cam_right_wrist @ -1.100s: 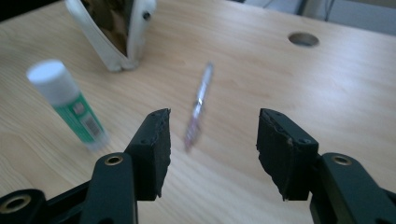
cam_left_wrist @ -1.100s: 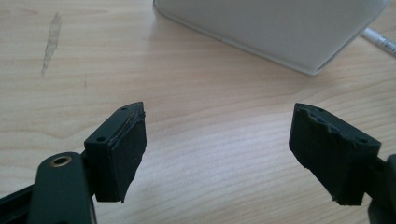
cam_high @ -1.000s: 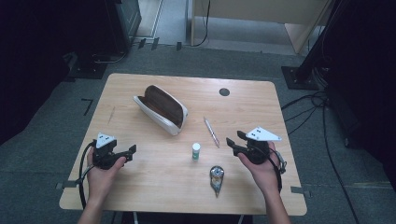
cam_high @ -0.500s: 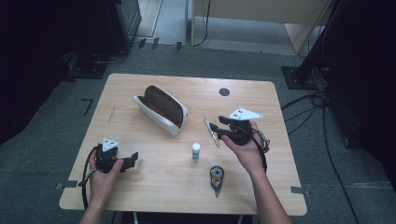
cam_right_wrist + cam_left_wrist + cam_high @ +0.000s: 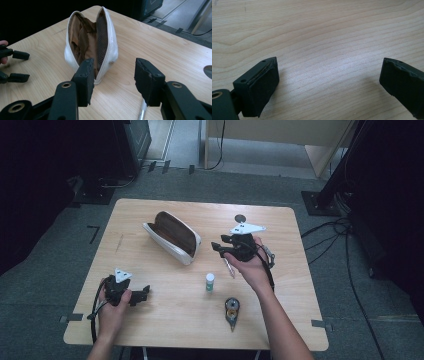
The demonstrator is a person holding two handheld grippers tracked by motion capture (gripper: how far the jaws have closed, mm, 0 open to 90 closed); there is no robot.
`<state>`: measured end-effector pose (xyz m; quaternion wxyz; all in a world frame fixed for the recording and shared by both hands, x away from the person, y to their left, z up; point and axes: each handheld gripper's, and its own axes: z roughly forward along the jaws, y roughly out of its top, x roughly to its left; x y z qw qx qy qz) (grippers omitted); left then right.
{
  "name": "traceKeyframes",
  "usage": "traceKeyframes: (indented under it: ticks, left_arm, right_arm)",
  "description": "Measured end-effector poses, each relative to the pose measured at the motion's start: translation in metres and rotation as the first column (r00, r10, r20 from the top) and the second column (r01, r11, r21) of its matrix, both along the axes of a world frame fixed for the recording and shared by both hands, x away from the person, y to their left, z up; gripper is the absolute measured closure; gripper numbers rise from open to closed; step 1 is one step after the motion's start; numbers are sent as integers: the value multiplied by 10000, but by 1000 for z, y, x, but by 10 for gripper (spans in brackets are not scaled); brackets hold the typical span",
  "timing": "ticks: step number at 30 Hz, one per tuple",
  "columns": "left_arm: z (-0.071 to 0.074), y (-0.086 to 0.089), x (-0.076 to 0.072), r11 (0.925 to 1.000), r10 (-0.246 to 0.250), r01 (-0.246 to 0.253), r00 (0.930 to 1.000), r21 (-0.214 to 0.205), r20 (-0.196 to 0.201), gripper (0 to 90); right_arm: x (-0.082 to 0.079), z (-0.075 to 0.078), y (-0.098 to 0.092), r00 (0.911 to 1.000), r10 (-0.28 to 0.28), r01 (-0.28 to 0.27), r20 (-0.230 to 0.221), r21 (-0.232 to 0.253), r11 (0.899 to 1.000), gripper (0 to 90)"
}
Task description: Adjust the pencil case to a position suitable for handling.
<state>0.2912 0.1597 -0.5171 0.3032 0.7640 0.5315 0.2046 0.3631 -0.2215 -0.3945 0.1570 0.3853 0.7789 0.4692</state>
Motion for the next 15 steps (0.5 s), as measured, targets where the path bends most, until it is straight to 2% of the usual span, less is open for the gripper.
traceKeyframes:
  ticks: [1, 8, 10, 15]
  left_arm:
    - [-1, -2, 0, 9998, -34, 33, 10000, 201, 62, 27]
    - [-2, -2, 0, 9998, -52, 49, 9999, 188, 136, 8]
    - [-2, -3, 0, 9998, -84, 81, 9999, 193, 133, 8]
    - [-2, -3, 0, 9997, -155, 153, 9998, 184, 139, 8]
  right_arm:
    - [5, 0, 4, 10000, 55, -55, 18, -72, 10000, 511]
    - [17, -1, 18, 9999, 145, -146, -68, -91, 9999, 512]
    - [22, -1, 26, 9997, 247, -247, -20, -229, 9994, 517]
    - [29, 1, 36, 9994, 345, -346, -59, -162, 9993, 528]
